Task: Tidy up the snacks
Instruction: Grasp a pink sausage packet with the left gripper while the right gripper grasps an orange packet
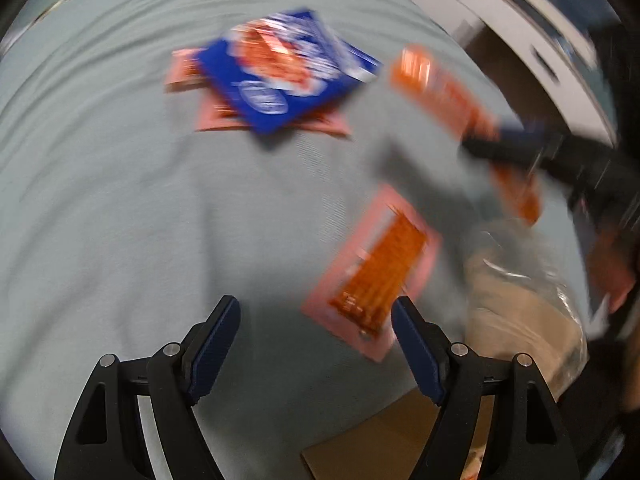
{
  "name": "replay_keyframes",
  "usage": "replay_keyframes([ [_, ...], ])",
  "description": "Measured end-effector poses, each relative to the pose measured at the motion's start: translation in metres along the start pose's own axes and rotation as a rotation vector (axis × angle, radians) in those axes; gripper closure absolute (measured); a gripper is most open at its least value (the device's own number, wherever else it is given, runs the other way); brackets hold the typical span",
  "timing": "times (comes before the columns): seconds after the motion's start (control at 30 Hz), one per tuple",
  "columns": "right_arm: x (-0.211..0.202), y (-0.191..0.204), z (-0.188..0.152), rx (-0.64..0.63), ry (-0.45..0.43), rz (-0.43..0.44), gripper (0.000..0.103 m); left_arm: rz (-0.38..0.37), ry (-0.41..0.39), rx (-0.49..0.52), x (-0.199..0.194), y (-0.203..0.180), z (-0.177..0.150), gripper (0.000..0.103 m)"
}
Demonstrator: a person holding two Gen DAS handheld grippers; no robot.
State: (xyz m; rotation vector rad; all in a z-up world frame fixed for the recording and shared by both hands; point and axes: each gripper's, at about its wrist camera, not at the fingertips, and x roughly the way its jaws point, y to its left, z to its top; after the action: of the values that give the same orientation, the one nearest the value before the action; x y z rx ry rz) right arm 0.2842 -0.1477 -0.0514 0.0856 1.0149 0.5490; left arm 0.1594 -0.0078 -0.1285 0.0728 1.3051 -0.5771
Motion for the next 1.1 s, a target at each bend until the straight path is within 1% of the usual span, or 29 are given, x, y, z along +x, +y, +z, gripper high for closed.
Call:
replay_keyframes([
  [0.03, -0.011, -0.005, -0.002, 0.041, -0.013, -0.001, 0.069, 0.007, 0.017, 0.060, 0.008, -0.009, -0.001, 0.025],
  [0.1, -0.036, -0.015, -0.014, 0.131, -0.053, -0.025, 0.069, 0.016, 0.051, 0.121, 0.020, -0.020, -0.001, 0.025],
  [0.2, -0.056, -0.023, -0.042, 0.244, -0.079, -0.037, 0.069, 0.001, 0.047, 0.140, 0.021, -0.023, 0.005, 0.025],
  [0.27, -0.063, -0.028, -0.064, 0.313, -0.075, -0.041, 0.069, -0.003, 0.069, 0.141, 0.027, -0.022, 0.010, 0.025],
  [0.33, -0.067, -0.033, -0.075, 0.351, -0.064, -0.038, 0.069, 0.004, 0.084, 0.190, 0.031, -0.028, 0.012, 0.026],
  [0.37, -0.068, -0.033, -0.074, 0.356, -0.061, -0.038, 0.069, 0.012, 0.089, 0.207, 0.037, -0.029, 0.021, 0.031],
  [0.43, -0.070, -0.031, -0.064, 0.347, -0.076, -0.040, 0.069, 0.045, 0.104, 0.234, 0.045, -0.036, 0.029, 0.038],
  [0.5, -0.066, -0.023, -0.061, 0.346, -0.086, -0.036, 0.069, 0.030, 0.101, 0.233, 0.047, -0.041, 0.036, 0.053],
  [0.53, -0.064, -0.021, -0.059, 0.347, -0.085, -0.024, 0.069, 0.003, 0.103, 0.231, 0.045, -0.043, 0.036, 0.065],
  [0.57, -0.061, -0.018, -0.060, 0.344, -0.080, -0.020, 0.069, -0.010, 0.107, 0.226, 0.046, -0.048, 0.041, 0.073],
  [0.6, -0.056, -0.019, -0.060, 0.339, -0.070, -0.021, 0.069, -0.005, 0.103, 0.223, 0.045, -0.047, 0.043, 0.078],
  [0.63, -0.052, -0.021, -0.060, 0.336, -0.060, -0.025, 0.069, -0.016, 0.101, 0.205, 0.045, -0.043, 0.045, 0.083],
  [0.73, -0.045, -0.028, -0.057, 0.337, -0.047, -0.029, 0.069, -0.060, 0.093, 0.153, 0.039, -0.028, 0.049, 0.085],
  [0.8, -0.044, -0.031, -0.056, 0.339, -0.051, -0.037, 0.069, -0.058, 0.085, 0.139, 0.036, -0.024, 0.052, 0.090],
  [0.83, -0.045, -0.032, -0.056, 0.342, -0.055, -0.041, 0.069, -0.056, 0.071, 0.112, 0.032, -0.022, 0.053, 0.093],
  [0.87, -0.047, -0.034, -0.056, 0.350, -0.062, -0.042, 0.069, -0.061, 0.060, 0.092, 0.020, -0.016, 0.038, 0.094],
  [0.93, -0.052, -0.037, -0.060, 0.369, -0.079, -0.045, 0.069, -0.087, 0.017, 0.018, 0.006, -0.005, 0.038, 0.098],
  [1.03, -0.065, -0.036, -0.070, 0.391, -0.106, -0.058, 0.069, -0.080, -0.063, -0.091, -0.024, 0.011, 0.026, 0.098],
  [1.1, -0.083, -0.032, -0.078, 0.393, -0.165, -0.062, 0.069, -0.093, -0.108, -0.139, -0.041, 0.022, 0.020, 0.099],
])
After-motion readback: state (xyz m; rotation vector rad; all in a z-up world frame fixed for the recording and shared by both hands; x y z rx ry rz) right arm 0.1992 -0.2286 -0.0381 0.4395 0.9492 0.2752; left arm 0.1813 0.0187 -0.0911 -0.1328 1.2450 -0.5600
